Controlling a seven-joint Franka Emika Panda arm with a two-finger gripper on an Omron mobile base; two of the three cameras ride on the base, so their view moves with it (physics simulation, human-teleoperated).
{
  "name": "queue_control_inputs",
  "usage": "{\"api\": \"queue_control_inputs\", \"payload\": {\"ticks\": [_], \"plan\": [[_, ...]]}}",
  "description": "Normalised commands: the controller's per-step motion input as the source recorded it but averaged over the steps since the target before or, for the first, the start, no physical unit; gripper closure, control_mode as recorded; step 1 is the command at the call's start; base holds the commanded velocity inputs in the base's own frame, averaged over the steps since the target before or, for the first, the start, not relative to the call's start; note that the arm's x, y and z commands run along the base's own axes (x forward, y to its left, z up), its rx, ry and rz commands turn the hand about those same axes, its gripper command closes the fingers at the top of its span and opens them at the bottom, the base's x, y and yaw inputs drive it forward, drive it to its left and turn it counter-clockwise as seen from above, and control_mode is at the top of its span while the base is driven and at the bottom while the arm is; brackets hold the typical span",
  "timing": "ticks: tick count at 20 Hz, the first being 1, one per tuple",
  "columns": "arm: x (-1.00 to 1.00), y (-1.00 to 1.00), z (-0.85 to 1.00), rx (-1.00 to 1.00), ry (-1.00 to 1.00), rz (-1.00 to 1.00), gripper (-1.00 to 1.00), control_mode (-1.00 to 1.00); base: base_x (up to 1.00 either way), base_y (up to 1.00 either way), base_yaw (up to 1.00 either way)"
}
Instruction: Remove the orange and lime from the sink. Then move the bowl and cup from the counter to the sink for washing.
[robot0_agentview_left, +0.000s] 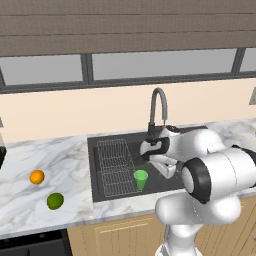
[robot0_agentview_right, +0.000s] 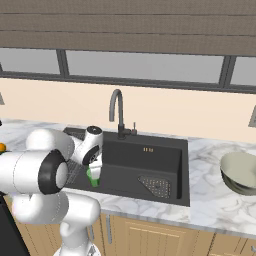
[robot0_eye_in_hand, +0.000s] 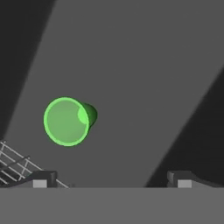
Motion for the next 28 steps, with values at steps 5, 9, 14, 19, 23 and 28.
{"api": "queue_control_inputs", "payload": {"ticks": [5, 9, 14, 19, 23, 28], "plan": [[-0.17, -0.08, 0.42, 0.00, 0.00, 0.02, -1.00, -1.00, 0.00, 0.00, 0.00], [-0.23, -0.12, 0.39, 0.00, 0.00, 0.01, -1.00, -1.00, 0.00, 0.00, 0.00], [-0.25, -0.15, 0.38, -0.01, 0.00, 0.00, -1.00, -1.00, 0.00, 0.00, 0.00], [-0.24, -0.21, 0.37, -0.03, 0.00, 0.00, -1.00, -1.00, 0.00, 0.00, 0.00], [-0.26, -0.23, 0.35, -0.03, 0.00, 0.00, -1.00, -1.00, 0.00, 0.00, 0.00], [-0.30, -0.26, 0.27, -0.01, 0.02, -0.02, -1.00, -1.00, 0.00, 0.00, 0.00]]}}
